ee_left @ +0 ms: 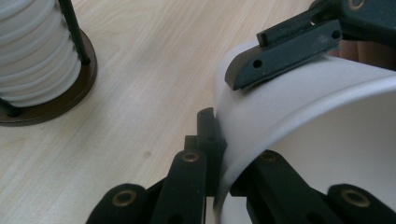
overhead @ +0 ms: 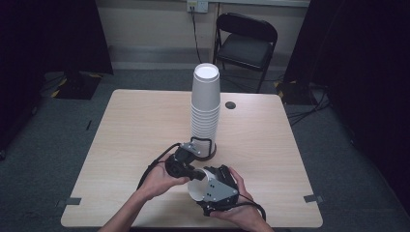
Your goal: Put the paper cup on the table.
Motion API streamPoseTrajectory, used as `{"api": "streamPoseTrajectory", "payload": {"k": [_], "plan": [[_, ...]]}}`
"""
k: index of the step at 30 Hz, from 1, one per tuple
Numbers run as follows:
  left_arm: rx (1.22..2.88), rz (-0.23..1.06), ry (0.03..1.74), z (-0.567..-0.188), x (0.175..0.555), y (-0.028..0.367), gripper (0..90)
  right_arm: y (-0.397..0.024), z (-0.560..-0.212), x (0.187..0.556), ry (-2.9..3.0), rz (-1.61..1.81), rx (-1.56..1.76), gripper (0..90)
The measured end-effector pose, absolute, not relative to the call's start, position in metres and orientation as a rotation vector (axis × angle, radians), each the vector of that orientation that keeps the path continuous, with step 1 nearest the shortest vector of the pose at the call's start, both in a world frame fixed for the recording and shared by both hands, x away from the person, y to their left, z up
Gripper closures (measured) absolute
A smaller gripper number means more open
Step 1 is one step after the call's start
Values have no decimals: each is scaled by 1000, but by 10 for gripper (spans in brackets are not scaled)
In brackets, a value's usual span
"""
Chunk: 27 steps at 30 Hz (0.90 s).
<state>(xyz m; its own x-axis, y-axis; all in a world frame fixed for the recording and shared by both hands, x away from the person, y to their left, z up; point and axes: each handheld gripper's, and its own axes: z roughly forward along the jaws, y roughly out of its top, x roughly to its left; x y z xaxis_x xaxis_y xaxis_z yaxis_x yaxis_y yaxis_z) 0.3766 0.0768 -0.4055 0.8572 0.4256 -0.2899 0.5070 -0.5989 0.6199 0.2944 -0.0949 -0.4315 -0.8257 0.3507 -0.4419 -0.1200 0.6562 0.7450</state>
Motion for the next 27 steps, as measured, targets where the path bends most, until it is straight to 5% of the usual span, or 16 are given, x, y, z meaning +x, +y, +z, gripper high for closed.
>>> {"api": "streamPoseTrajectory", "payload": {"k": [27], "plan": [[2222,-134,716,-406,374,73,862,-98,-425,296,2274,1150,220,111]]}}
